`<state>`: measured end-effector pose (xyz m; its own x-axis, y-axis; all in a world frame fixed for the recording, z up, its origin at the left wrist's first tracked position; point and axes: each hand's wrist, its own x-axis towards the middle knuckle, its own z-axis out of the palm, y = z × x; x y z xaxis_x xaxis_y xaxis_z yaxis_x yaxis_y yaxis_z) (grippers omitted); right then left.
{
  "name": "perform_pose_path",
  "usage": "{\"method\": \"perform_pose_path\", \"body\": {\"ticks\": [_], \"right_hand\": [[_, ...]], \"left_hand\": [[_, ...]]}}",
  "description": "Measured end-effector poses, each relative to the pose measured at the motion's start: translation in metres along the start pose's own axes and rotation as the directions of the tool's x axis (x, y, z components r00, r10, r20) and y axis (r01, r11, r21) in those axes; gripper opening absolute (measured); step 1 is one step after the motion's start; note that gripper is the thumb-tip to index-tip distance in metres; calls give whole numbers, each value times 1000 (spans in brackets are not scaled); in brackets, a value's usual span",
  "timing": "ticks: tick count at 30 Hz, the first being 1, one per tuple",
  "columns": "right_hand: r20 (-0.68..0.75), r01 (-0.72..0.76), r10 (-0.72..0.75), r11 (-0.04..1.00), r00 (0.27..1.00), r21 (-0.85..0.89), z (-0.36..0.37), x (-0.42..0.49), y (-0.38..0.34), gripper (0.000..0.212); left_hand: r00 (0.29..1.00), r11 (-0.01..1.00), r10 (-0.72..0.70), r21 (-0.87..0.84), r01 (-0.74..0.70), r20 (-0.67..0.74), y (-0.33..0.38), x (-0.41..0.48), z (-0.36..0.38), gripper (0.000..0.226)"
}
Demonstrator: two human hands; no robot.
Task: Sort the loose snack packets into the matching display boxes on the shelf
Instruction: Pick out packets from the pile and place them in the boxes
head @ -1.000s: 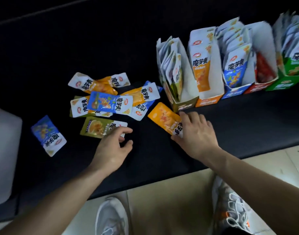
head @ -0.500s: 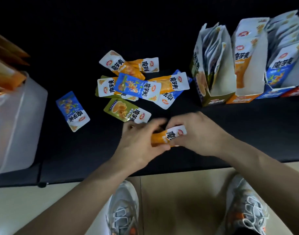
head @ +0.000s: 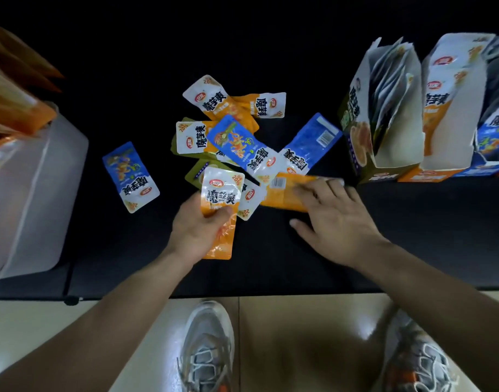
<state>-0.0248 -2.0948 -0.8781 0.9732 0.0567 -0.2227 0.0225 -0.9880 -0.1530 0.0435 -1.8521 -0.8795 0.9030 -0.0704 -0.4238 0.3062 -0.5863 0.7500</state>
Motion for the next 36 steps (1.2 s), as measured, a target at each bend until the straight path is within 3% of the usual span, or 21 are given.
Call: {"method": "perform_pose_path", "body": {"ticks": [2,9,13,16,18,19,22,25,28,31,36], "right_hand": [[-41,-30,31,999,999,28,6,-14,3,63],[62,-154,147,977,987,144,3,-19,10,73],[125,-233,198,868,972,439,0,-24,11,50],[-78,-68,132,835,988,547,-7,-29,13,28],[-234,88,23,888,972,451,-11,-31,12,24],[-239,141,-51,914,970,379,-11,-31,12,24],[-22,88,-86,962,996,259,-3,-28,11,40],[-53,-28,40,977,998,210,6,-23,16,57],[34,-119,116,989,993,92,1,-14,23,76],[145,-92,74,988,987,122,-7,-10,27,67],[302,-48,-110,880,947,473,-26,-14,26,37]], "left_hand": [[1000,1000,0,15,0,18,1,-1,4,19],[997,1000,14,-21,-13,73,6,-9,8,21],[997,999,21,-28,-19,79,11,-12,13,19],[997,998,27,-52,-23,71,17,-9,13,15],[999,996,26,-90,-22,46,18,-6,10,14],[1000,993,17,-116,-13,27,18,-5,8,14],[1000,987,-2,-160,2,2,14,-3,2,17],[1000,991,3,-136,0,21,12,-3,5,19],[997,997,22,-79,-17,69,13,-5,10,21],[995,998,38,-52,-34,92,16,-5,10,23],[985,996,91,3,-92,146,24,-1,3,16]]}}
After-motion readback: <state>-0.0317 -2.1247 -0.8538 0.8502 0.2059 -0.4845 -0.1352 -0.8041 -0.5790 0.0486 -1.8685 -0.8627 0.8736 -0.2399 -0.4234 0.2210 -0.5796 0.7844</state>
